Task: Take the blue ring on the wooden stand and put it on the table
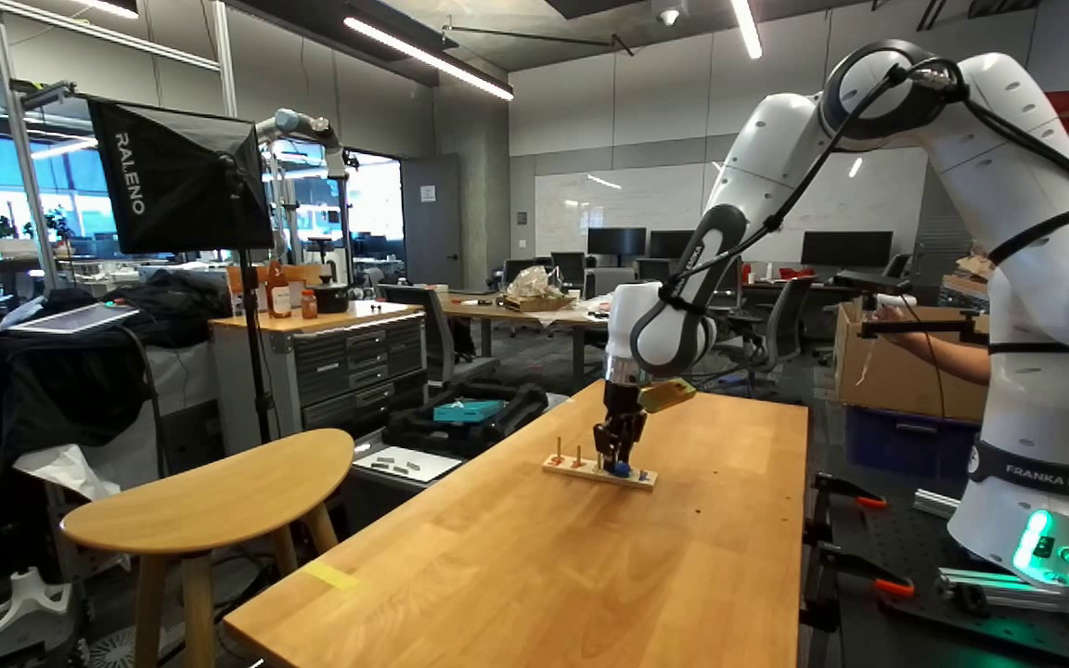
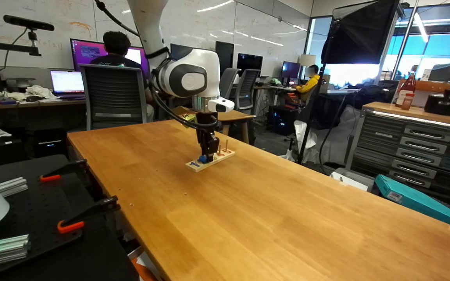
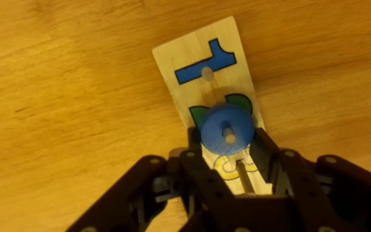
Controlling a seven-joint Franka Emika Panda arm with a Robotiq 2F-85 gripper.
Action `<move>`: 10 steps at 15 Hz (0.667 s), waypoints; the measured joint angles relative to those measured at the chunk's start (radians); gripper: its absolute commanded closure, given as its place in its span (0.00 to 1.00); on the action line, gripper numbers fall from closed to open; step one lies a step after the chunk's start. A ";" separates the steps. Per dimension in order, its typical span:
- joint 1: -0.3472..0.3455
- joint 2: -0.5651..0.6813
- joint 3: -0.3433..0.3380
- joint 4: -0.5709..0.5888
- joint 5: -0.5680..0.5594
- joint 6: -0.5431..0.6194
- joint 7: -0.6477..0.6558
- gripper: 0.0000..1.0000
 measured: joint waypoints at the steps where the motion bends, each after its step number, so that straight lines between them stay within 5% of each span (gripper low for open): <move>1: 0.002 -0.007 -0.006 0.010 -0.001 -0.019 0.010 0.82; 10: -0.005 -0.091 -0.100 0.153 -0.040 -0.214 0.119 0.82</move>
